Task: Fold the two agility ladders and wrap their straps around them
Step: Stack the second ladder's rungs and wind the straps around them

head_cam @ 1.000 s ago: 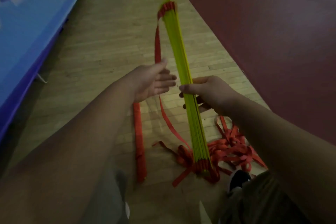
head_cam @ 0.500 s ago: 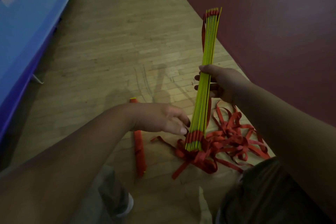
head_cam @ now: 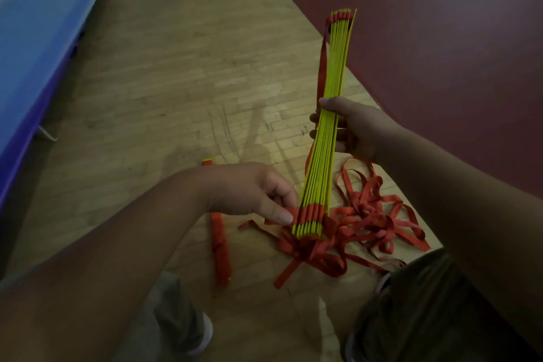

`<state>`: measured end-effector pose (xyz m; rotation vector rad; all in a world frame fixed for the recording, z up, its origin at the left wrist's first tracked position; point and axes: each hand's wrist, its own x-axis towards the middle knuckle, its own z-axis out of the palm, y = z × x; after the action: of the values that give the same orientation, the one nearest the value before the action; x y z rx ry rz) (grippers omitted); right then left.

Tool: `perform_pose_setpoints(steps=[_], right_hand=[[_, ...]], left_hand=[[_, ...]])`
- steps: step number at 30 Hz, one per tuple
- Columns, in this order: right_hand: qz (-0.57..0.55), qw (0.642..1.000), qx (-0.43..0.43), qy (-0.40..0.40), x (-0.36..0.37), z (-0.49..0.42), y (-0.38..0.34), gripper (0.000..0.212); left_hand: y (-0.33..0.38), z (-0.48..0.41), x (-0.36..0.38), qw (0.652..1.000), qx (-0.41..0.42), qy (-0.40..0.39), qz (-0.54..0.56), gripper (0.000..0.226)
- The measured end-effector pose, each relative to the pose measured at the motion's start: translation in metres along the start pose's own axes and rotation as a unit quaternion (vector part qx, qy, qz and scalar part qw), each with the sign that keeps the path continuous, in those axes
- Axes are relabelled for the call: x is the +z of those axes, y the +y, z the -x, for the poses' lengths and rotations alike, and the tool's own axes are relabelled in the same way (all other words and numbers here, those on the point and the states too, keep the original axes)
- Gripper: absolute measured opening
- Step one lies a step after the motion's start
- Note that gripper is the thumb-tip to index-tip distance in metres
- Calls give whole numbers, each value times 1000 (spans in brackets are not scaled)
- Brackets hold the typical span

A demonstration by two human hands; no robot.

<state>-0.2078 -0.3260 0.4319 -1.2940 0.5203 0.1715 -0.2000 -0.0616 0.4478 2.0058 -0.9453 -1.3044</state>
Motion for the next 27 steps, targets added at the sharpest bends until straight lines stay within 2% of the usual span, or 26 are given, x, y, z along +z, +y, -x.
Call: perform_pose_setpoints(steps=[6,9,10,12,16,19,22,25,27], right_hand=[[29,999,4,-30,2,8,-4,33],[48,998,1,-51,2,10,-6,29],[53,997,-1,-57,1,11,-6,28],[74,995,-8,-70,0,13,-8,29],[167,982,-26,-84,-8,15,-7,33],[216,970,-29,-110,-10,15,-4,32],[267,954,-32,-135,-10,19,-2,31],[296,942,-28,-158,-9,22,-2,29],[303,937,-29,-169,-7,23,-3,28]], left_hand=[[8,-7,6,999,5,-40,-37,11],[11,-4,0,995,-19,-44,-84,48],[13,-1,-4,994,-39,-41,-94,55],[15,3,-11,992,-65,-42,-99,53],[9,18,-30,997,-36,-19,-65,44],[5,32,-43,998,-29,36,-51,44],[-3,48,-60,989,-48,120,-70,26],[-20,60,-78,964,-65,241,-94,19],[-33,61,-85,931,-80,351,-64,16]])
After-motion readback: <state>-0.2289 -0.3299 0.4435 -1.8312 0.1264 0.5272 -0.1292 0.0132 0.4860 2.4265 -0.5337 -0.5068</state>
